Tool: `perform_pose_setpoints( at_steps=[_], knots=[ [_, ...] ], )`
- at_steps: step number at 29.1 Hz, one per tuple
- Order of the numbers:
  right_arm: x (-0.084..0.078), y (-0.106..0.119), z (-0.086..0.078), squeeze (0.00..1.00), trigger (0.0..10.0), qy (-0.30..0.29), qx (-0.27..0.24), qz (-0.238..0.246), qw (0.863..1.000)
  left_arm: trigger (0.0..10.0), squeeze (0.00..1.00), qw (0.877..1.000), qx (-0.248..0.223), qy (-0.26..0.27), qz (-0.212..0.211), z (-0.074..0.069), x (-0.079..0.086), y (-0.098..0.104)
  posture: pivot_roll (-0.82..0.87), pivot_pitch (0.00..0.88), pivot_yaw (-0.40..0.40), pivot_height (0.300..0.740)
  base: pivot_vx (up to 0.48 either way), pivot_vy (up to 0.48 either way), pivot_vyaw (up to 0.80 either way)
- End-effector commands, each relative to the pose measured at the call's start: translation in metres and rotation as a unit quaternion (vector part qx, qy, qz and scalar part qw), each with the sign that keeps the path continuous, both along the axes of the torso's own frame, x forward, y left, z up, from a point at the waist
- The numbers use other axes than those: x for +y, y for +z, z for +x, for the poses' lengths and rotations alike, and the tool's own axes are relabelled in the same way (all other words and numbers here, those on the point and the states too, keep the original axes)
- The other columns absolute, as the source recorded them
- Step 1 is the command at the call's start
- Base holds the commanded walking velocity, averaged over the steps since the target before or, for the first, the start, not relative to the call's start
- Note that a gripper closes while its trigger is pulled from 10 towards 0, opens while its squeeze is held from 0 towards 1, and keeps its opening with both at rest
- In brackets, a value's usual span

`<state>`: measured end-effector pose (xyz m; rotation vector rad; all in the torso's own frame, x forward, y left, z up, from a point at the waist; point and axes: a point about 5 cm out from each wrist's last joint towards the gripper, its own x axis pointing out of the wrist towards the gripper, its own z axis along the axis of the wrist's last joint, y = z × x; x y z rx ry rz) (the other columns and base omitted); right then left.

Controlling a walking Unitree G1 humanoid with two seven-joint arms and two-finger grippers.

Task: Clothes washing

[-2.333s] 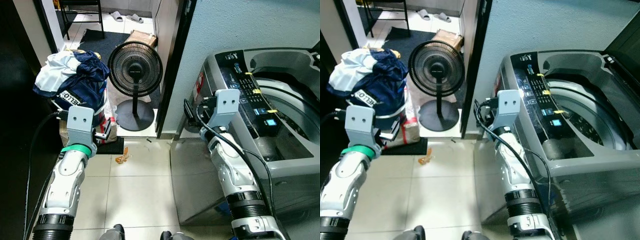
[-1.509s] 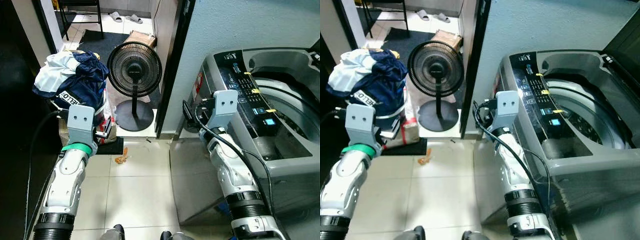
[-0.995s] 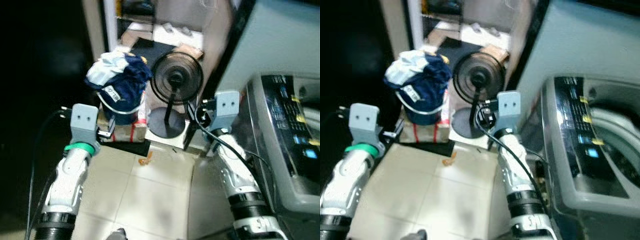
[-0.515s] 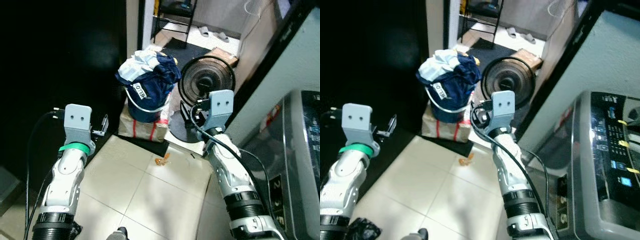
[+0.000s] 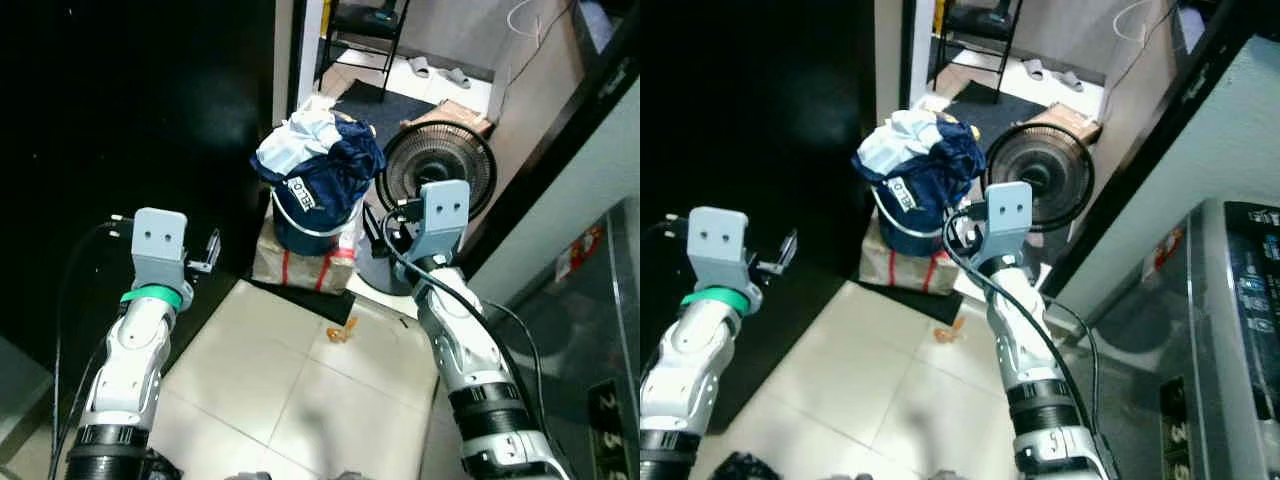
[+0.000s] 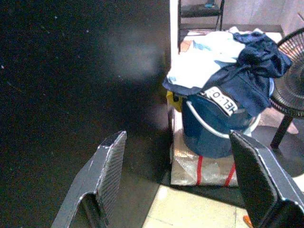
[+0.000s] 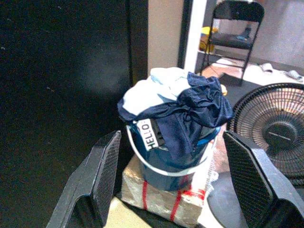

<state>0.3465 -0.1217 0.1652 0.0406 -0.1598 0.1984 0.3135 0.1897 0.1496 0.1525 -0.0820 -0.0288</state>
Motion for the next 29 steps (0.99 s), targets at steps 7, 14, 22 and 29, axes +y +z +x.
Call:
perform_pose_setpoints(
  at_steps=[7,14,22,29],
  knots=[
    [-0.004,-0.004,-0.001,0.00,10.0,-0.005,0.008,0.003,1.000,10.0,0.00,1.000,0.007,-0.007,-0.012,-0.001,-0.001,-0.003,0.06,0.030,-0.061,0.740,0.000,0.000,0.00],
    [-0.003,-0.005,-0.001,0.00,10.0,-0.004,0.009,0.001,1.000,10.0,0.00,1.000,0.002,0.003,-0.016,0.001,-0.001,0.000,0.06,0.029,-0.060,0.740,0.000,0.000,0.00],
    [-0.004,-0.005,-0.001,0.00,10.0,-0.004,0.009,-0.001,1.000,10.0,0.00,0.998,-0.001,-0.025,0.052,0.005,-0.009,0.008,0.05,0.024,-0.058,0.740,0.000,0.000,0.00],
    [-0.004,-0.005,-0.001,0.00,10.0,-0.003,0.008,-0.003,1.000,10.0,0.00,0.996,-0.013,-0.061,0.055,0.006,-0.017,0.011,0.05,0.019,-0.057,0.740,0.038,0.000,0.00]
  ],
)
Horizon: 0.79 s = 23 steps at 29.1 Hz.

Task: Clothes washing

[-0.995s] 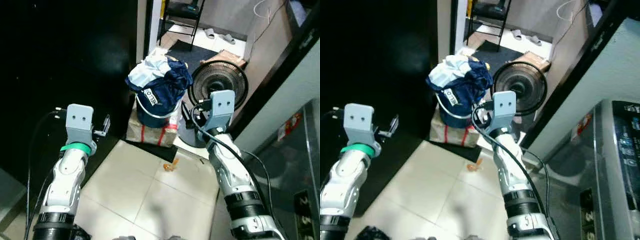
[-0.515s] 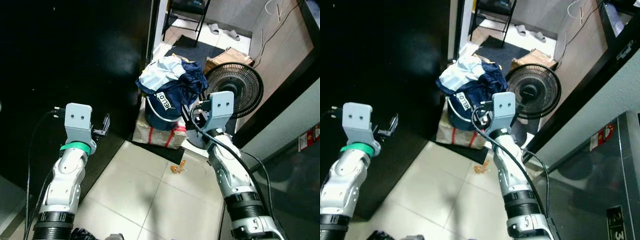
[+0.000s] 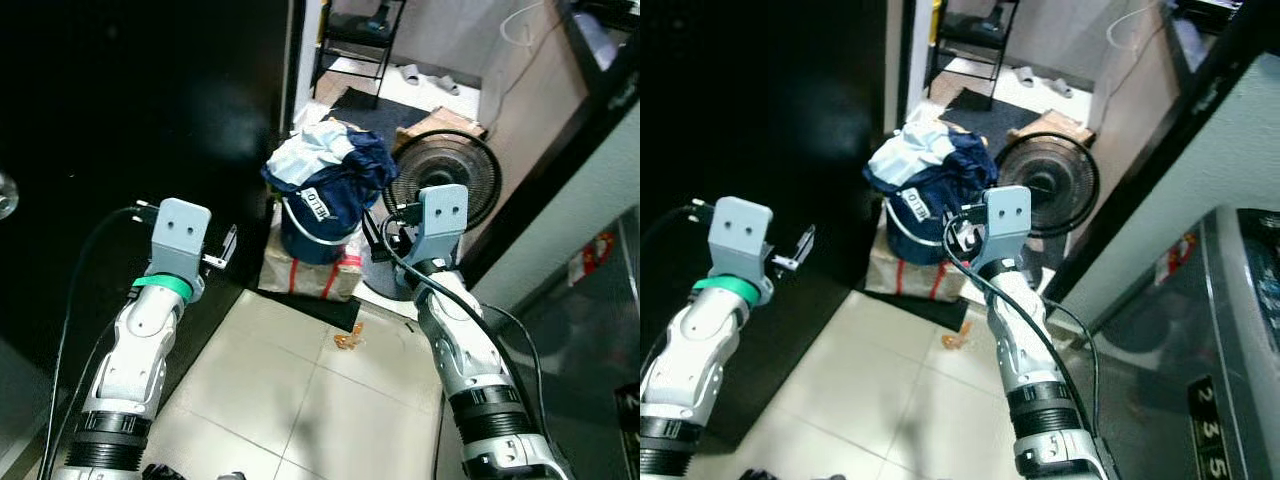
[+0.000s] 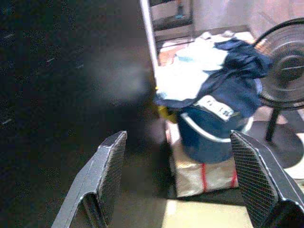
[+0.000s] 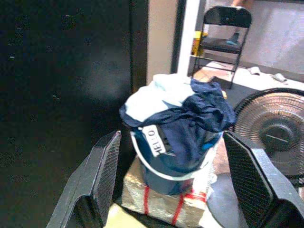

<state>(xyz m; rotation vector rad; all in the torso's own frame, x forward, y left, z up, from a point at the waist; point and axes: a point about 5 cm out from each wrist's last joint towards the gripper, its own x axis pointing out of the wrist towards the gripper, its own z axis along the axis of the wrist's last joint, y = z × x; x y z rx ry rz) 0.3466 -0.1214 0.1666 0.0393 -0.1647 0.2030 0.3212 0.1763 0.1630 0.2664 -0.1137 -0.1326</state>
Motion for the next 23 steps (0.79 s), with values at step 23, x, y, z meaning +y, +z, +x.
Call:
perform_pose_setpoints(
  at_steps=[23],
  knots=[
    [-0.0080,-0.0081,-0.0002,0.00,10.0,-0.013,0.018,0.001,1.000,10.0,0.00,1.000,0.006,-0.014,-0.012,-0.0020,-0.0051,-0.0060,0.05,0.018,-0.059,0.740,0.366,-0.287,-0.31]
  ],
)
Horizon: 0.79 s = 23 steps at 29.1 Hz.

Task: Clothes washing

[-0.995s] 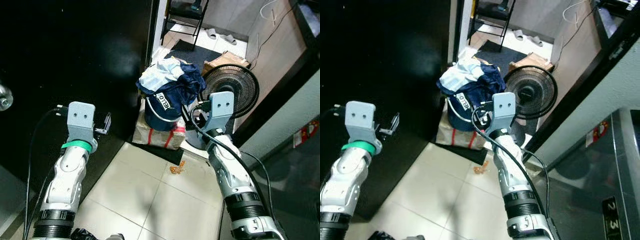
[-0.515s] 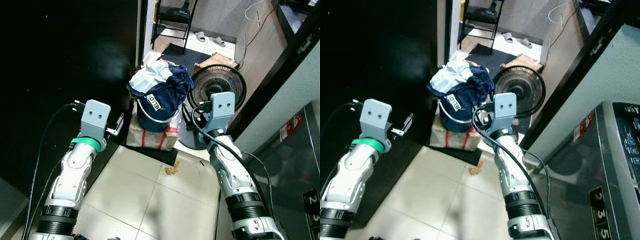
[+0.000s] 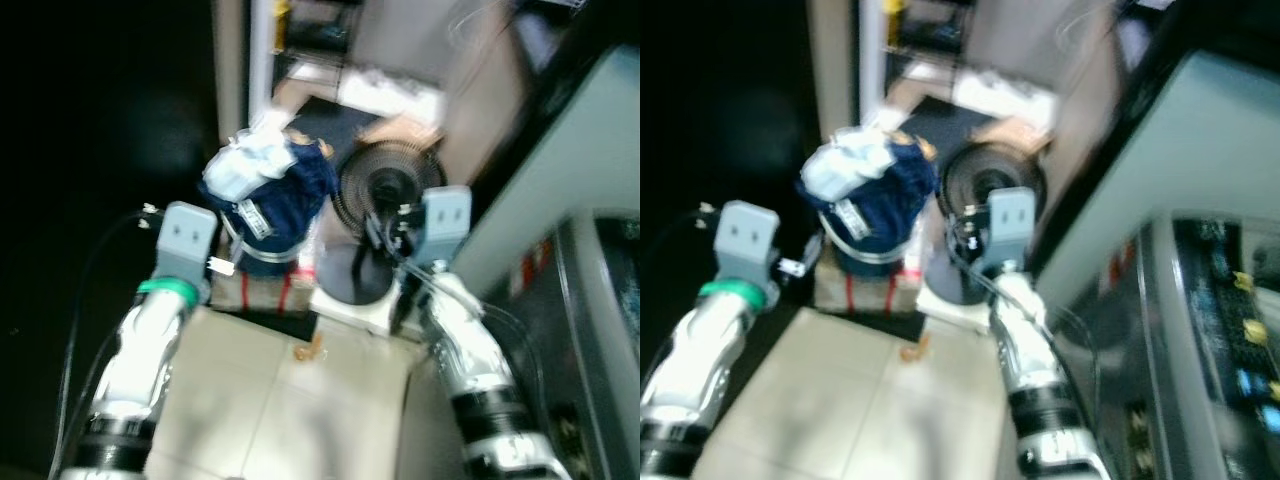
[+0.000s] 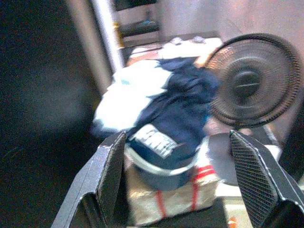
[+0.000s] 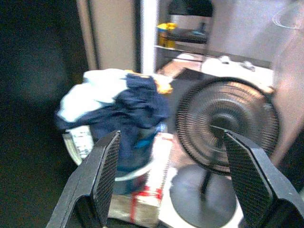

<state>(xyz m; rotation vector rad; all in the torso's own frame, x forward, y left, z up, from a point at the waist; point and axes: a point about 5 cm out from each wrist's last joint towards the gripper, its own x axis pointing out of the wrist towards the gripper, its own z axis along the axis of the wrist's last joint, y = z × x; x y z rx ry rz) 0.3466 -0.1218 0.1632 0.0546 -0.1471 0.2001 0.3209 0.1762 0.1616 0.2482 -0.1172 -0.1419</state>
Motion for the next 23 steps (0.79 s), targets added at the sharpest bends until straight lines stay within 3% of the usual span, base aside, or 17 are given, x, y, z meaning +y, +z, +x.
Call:
perform_pose_setpoints(
  at_steps=[1,4,18,23],
  knots=[
    [-0.008,-0.005,0.000,0.00,10.0,-0.012,0.009,-0.006,1.000,10.0,0.00,1.000,0.007,-0.009,-0.003,-0.002,-0.005,-0.005,0.05,0.018,-0.059,0.740,0.382,-0.289,0.00],
    [-0.007,-0.005,0.000,0.00,10.0,-0.011,0.006,-0.008,1.000,10.0,0.00,1.000,0.007,-0.007,-0.010,-0.002,-0.005,-0.005,0.05,0.019,-0.060,0.740,0.292,-0.091,0.00],
    [-0.003,-0.004,0.000,0.00,10.0,-0.003,0.004,-0.007,1.000,10.0,0.00,0.999,0.010,0.023,-0.020,-0.003,0.003,-0.006,0.05,0.022,-0.065,0.740,0.000,0.000,0.00],
    [0.000,-0.002,-0.001,0.00,10.0,0.004,-0.001,-0.006,1.000,10.0,0.00,0.999,0.002,0.033,-0.023,-0.003,0.005,-0.005,0.05,0.023,-0.066,0.740,0.362,0.000,0.00]
  ],
)
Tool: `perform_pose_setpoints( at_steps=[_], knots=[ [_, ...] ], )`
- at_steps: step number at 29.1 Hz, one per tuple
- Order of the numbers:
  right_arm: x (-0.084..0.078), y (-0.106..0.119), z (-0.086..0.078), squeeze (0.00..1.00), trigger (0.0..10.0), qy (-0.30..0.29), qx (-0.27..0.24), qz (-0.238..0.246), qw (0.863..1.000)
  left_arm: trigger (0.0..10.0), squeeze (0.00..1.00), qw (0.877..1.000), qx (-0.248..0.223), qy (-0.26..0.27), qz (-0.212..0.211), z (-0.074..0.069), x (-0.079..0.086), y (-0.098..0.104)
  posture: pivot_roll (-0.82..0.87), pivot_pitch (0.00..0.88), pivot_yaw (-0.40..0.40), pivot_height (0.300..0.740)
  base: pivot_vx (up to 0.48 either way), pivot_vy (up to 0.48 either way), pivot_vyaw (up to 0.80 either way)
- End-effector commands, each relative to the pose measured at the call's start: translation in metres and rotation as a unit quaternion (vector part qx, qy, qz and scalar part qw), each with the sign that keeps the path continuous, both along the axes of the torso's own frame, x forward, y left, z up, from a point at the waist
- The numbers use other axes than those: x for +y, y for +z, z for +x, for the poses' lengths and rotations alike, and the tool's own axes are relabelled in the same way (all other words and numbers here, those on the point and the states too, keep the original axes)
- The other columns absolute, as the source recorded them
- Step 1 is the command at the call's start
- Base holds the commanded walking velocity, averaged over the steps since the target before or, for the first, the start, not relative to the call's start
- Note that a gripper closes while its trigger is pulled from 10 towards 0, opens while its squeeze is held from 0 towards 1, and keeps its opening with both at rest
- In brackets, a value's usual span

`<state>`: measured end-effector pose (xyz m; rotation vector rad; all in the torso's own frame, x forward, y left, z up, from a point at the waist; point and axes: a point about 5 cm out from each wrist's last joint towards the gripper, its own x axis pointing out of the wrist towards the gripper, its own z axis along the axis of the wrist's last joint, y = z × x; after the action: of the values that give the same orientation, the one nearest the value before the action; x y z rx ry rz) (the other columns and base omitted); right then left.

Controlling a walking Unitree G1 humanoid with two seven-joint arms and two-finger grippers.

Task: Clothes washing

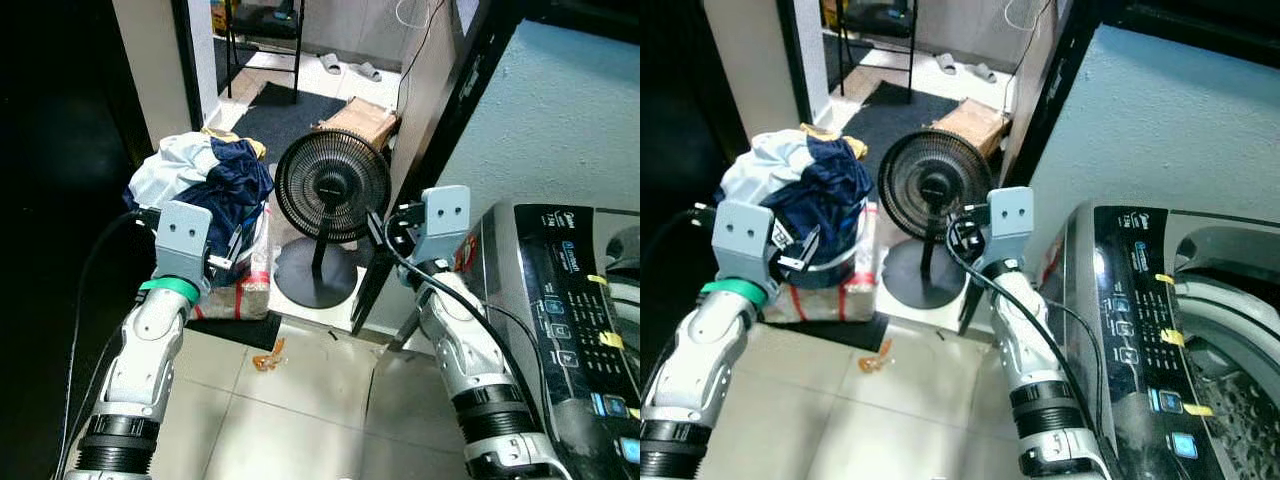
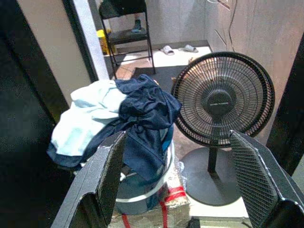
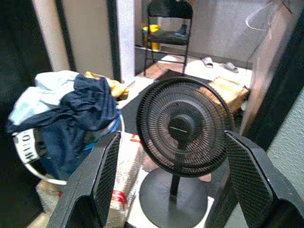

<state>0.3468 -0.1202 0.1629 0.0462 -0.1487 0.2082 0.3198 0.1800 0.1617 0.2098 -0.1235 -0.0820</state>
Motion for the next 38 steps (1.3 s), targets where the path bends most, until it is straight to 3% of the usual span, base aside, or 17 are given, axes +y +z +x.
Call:
perform_pose_setpoints(
  at_steps=[1,27,32,38],
  knots=[
    [-0.0016,-0.0014,-0.0008,0.00,10.0,0.001,0.001,-0.001,1.000,10.0,0.00,1.000,0.007,0.005,-0.002,-0.0017,0.0009,-0.0053,0.05,0.023,-0.066,0.740,0.439,0.000,0.00],
    [0.0009,-0.0061,-0.0009,0.00,10.0,-0.001,0.013,-0.021,1.000,10.0,0.00,1.000,0.008,0.010,-0.005,-0.0017,0.0006,-0.0062,0.05,0.029,-0.067,0.740,0.478,0.000,-0.04],
    [-0.0017,-0.0072,0.0004,0.00,10.0,-0.010,0.020,-0.021,1.000,10.0,0.00,1.000,0.009,0.010,-0.004,-0.0017,0.0007,-0.0067,0.05,0.030,-0.067,0.740,0.480,0.000,0.75],
    [-0.0027,-0.0058,-0.0001,0.00,10.0,-0.009,0.016,-0.009,1.000,10.0,0.00,1.000,0.010,0.010,-0.004,-0.0017,0.0007,-0.0075,0.05,0.028,-0.067,0.740,0.480,0.000,0.00]
  ],
)
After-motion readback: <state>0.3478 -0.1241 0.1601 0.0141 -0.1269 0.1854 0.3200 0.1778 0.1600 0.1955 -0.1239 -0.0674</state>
